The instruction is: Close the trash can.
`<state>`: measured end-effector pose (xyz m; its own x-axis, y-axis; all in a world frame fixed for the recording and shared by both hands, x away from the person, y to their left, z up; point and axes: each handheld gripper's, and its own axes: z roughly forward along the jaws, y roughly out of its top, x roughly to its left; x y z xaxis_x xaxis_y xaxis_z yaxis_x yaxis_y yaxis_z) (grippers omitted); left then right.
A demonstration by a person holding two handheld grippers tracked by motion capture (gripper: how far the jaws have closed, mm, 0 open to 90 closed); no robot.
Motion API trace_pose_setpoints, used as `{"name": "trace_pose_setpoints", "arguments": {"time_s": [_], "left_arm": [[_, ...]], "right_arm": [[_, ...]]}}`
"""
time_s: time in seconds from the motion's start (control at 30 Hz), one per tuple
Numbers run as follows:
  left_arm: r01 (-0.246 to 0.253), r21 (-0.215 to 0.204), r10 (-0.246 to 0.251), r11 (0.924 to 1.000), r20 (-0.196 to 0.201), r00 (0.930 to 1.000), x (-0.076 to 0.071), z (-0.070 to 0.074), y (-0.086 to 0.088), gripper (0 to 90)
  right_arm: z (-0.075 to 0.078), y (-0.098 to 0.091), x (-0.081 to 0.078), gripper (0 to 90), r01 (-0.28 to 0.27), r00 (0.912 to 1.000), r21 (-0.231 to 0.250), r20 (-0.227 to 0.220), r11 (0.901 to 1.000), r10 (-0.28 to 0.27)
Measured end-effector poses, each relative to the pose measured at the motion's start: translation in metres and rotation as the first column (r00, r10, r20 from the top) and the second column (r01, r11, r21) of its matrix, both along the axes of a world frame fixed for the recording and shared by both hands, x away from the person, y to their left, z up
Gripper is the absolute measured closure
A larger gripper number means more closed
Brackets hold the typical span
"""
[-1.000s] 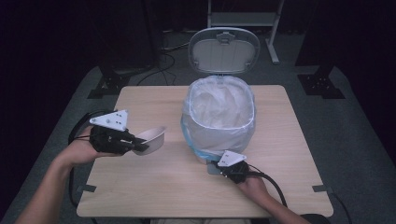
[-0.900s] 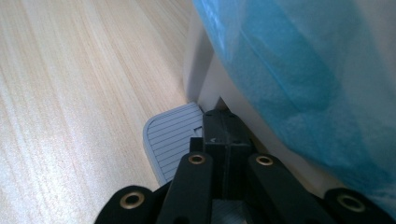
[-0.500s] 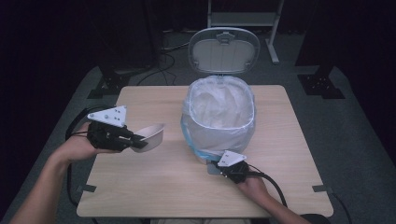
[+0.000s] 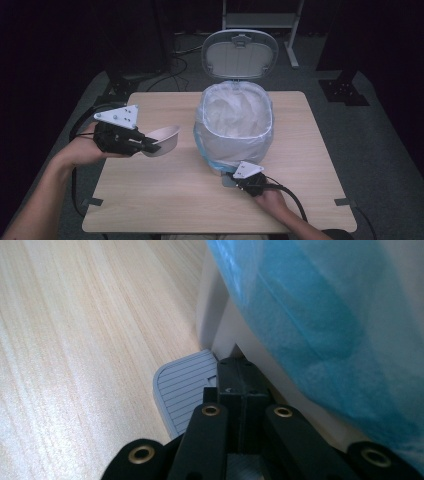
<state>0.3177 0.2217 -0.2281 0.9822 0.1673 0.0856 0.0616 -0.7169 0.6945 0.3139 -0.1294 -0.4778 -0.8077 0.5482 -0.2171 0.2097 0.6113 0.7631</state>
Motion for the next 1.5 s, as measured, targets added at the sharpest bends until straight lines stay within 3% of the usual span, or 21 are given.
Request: {"name": "trace_pose_setpoints", "arguments": {"time_s": [0.7, 1.5], "left_arm": [[0.007, 0.022, -0.008, 0.9997, 0.054, 0.9985, -0.005, 0.042, -0.010, 83.3], [0.020, 0.056, -0.025, 0.9982, 0.085, 0.9961, 0.002, 0.063, -0.032, 83.3]], "right_arm": [[0.000, 0.000, 0.000, 90.0, 0.005, 1.0000, -0.002, -0.004, 1.0000, -0.005], [0.000, 0.000, 0.000, 90.0, -0.001, 1.0000, -0.005, 0.005, 1.0000, 0.001]]}}
